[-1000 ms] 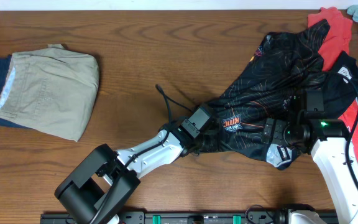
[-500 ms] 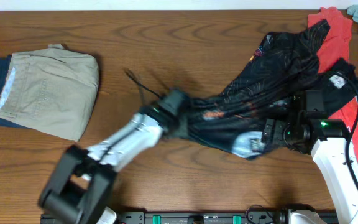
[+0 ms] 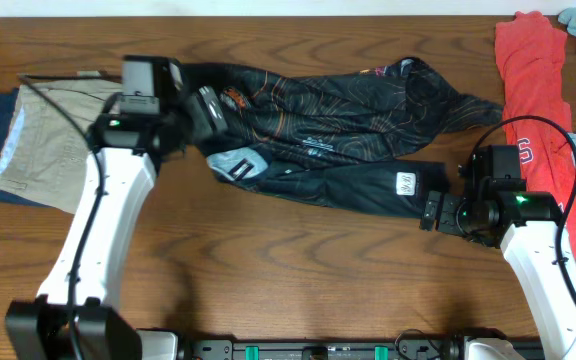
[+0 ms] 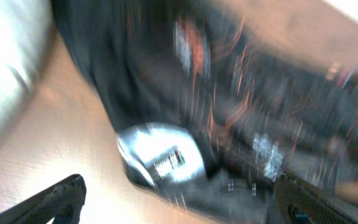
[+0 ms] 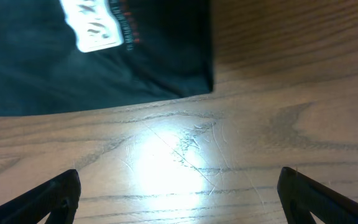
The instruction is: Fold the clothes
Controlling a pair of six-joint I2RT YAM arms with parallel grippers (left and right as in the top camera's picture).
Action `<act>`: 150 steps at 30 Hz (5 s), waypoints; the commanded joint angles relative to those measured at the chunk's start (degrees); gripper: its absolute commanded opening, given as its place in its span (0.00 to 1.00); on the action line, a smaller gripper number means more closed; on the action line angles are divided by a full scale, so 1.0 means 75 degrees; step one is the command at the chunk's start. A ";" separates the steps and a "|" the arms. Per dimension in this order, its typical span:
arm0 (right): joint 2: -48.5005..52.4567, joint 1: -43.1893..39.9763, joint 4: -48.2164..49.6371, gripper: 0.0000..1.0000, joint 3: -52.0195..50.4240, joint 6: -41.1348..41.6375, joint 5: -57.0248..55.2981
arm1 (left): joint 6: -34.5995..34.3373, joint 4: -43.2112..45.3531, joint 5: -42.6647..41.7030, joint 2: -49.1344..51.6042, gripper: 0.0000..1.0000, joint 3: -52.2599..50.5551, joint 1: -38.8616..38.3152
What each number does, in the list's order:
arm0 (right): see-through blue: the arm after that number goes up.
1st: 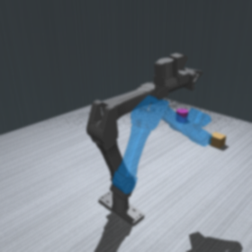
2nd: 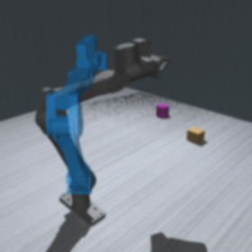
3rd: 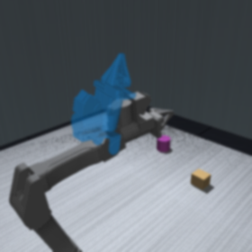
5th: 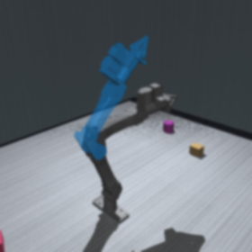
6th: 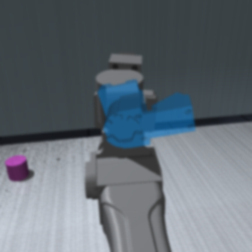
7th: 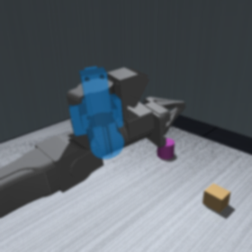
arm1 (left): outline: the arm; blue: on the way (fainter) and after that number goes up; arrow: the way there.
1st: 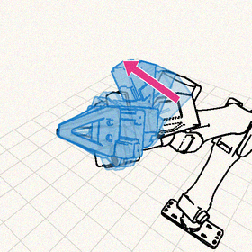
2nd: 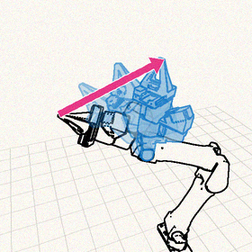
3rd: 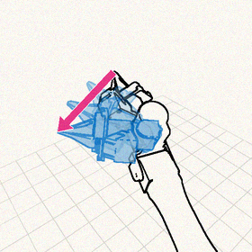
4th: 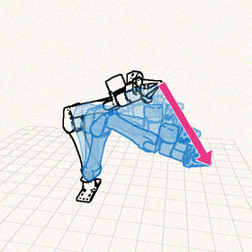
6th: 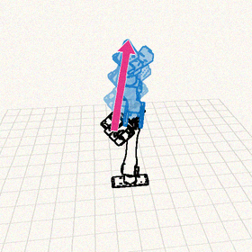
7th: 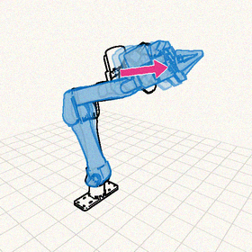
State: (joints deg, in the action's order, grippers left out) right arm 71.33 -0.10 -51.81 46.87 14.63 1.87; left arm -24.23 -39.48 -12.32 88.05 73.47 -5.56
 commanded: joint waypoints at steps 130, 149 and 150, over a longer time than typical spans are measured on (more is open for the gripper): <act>-0.0093 -0.0099 -0.0128 0.99 0.0020 -0.0070 -0.0210 | -0.4409 -0.1134 0.0472 0.1134 0.89 -0.1364 -0.3599; -0.0096 -0.0099 -0.0143 0.99 0.0020 -0.0070 -0.0189 | -0.4642 -0.0443 0.0530 0.2267 0.61 -0.1367 -0.3614; -0.0096 -0.0099 -0.0149 0.99 0.0020 -0.0070 -0.0189 | -0.4642 -0.0443 0.0530 0.2267 0.55 -0.1367 -0.3614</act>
State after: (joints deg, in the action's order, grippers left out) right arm 71.24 -0.10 -52.75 46.87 14.61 1.02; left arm -58.85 -42.76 -8.95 104.71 63.44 -32.53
